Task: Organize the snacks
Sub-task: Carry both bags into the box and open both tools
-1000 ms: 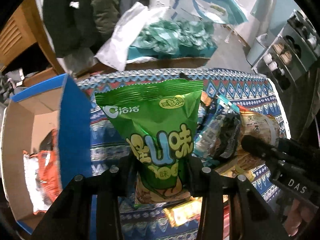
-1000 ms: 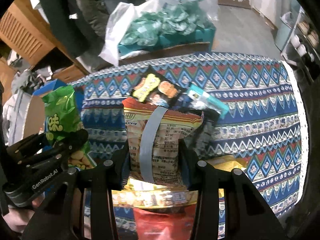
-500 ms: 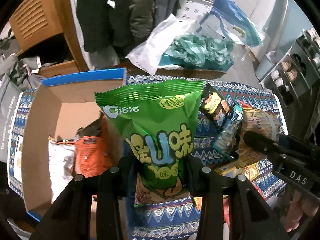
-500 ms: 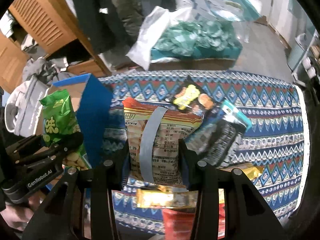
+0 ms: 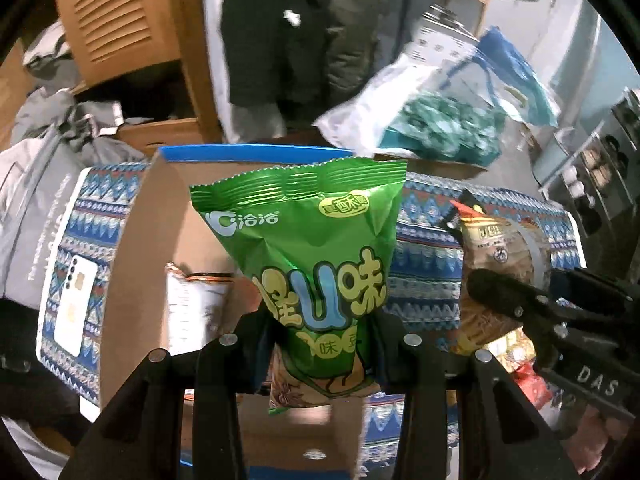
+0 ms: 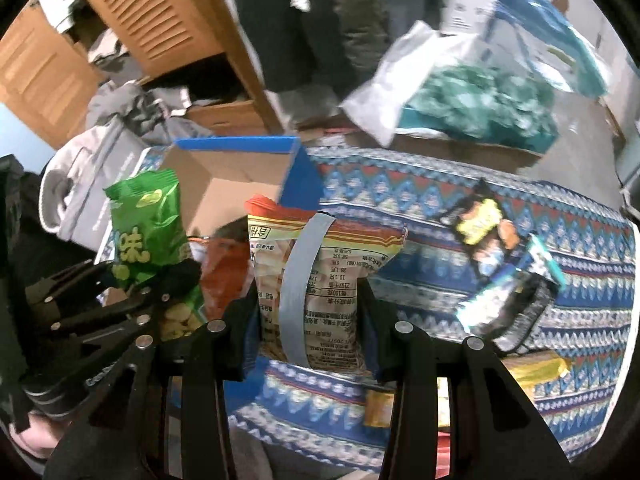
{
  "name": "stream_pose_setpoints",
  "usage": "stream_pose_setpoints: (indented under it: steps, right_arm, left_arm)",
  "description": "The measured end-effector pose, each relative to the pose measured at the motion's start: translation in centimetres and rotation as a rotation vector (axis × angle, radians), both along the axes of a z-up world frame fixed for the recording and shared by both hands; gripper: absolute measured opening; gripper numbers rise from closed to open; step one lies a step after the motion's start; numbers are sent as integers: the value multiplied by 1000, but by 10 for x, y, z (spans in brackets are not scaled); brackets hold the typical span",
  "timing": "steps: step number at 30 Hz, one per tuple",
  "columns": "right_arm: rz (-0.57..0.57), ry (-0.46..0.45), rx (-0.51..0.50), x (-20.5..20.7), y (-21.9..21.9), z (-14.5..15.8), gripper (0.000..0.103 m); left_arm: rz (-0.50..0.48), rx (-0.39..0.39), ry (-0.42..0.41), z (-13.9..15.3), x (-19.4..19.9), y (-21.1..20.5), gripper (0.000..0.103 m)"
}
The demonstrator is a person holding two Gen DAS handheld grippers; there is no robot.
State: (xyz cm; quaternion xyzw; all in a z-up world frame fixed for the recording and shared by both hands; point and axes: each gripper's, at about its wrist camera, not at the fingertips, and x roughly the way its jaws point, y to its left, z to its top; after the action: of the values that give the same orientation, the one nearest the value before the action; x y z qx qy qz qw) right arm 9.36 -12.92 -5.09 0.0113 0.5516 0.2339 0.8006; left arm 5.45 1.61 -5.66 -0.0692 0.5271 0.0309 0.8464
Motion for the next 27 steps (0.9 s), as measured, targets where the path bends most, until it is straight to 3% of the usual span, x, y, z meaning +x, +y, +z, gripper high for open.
stream_pose_setpoints:
  steps: [11,24,27]
  right_arm:
    - [101,32,-21,-4,74,-11,41]
    - [135,99,-52,-2,115,-32,42]
    - [130,103,-57,-1,117,-34,43]
  left_arm:
    - [79,-7,2,-12,-20,56,41]
    - [121,-16,60,-38,-26,92,42]
    - [137,-12,70,-43,-25,95,51]
